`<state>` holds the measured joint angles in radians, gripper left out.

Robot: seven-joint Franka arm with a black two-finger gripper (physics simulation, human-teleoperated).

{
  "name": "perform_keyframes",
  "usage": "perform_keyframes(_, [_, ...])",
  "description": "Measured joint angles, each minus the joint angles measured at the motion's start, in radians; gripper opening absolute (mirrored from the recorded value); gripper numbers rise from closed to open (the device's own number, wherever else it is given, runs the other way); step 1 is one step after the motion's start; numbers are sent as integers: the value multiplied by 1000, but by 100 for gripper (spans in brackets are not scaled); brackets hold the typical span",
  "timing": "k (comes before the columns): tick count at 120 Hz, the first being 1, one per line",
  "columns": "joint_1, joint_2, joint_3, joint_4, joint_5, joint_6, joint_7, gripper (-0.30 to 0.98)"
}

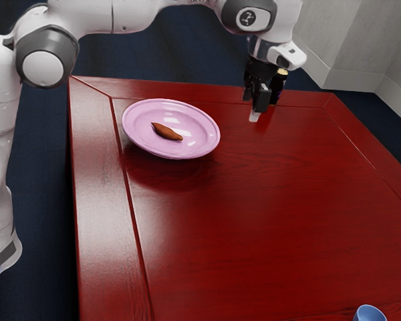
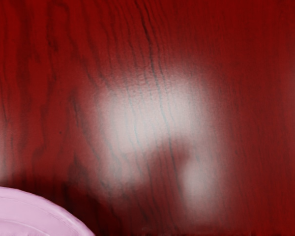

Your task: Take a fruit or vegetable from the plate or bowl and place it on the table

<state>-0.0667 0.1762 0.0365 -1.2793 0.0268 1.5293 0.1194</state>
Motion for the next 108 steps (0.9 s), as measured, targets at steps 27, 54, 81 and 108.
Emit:
perform_keyframes(27, [22,16,7,12,-22,-11,-7,68])
perform_keyframes(54, [36,3,22,-4,-33,-46,16,68])
perform_keyframes(81, [62,-93,109,-208,-34,-26,163,68])
perform_keyframes(108, [88,-235,132,-432,-6,42,291,68])
